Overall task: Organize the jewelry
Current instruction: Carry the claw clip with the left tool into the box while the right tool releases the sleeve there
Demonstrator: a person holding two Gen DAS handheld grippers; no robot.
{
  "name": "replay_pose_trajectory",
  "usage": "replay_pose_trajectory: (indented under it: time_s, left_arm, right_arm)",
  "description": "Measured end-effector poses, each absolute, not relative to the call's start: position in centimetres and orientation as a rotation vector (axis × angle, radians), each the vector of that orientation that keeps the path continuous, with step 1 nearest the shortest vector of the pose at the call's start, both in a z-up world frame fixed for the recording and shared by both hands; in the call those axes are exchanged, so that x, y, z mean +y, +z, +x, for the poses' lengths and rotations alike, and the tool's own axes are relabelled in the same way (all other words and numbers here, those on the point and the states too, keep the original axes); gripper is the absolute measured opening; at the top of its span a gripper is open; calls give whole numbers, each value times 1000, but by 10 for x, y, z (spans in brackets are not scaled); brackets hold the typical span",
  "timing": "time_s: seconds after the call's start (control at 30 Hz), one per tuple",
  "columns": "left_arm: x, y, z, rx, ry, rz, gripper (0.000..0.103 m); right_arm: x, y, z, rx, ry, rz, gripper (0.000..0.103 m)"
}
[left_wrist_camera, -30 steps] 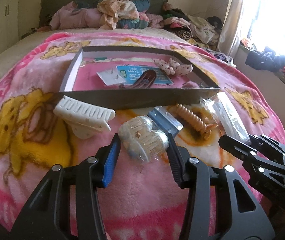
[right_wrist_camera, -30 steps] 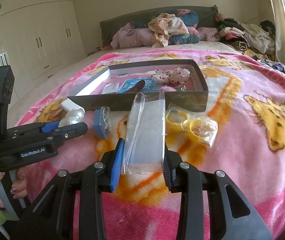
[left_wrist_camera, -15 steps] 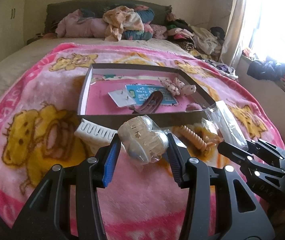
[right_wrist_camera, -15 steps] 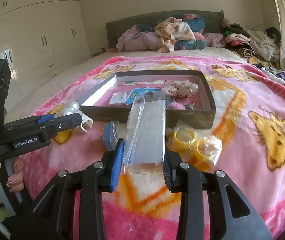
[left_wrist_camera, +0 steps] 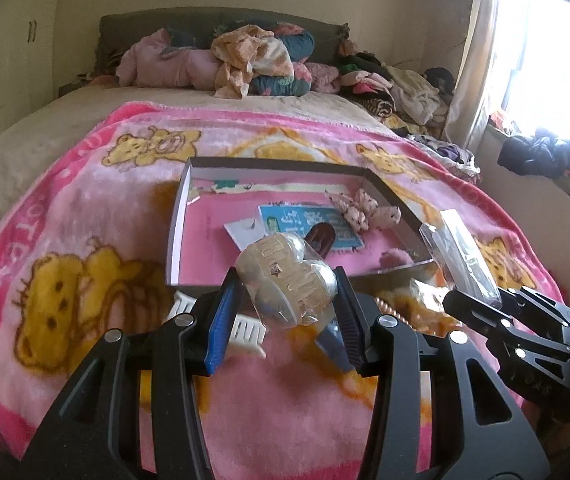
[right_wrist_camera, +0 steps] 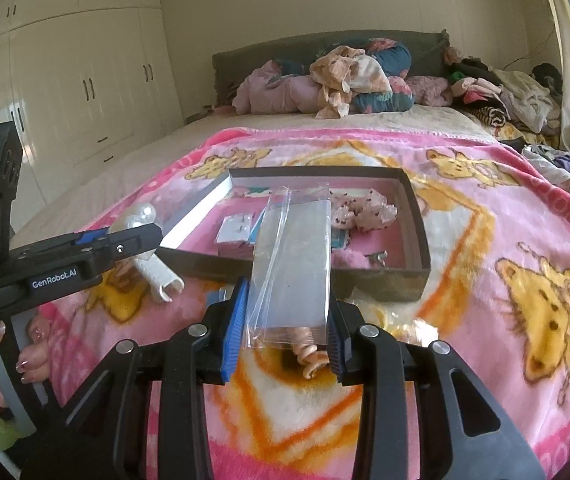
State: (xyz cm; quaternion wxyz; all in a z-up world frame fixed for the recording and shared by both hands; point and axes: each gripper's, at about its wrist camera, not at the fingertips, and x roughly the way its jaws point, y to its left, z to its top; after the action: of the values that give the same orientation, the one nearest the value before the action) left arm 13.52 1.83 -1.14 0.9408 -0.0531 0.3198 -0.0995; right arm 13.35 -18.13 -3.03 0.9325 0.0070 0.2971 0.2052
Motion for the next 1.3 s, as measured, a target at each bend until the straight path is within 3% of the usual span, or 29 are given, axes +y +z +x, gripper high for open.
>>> replay_pose_trajectory:
  time_s: [1.3]
  left_arm:
    - [-23,1,223,610,-213,-66,37]
  right_arm:
    - [-212,-15,223,567,334,-1,33]
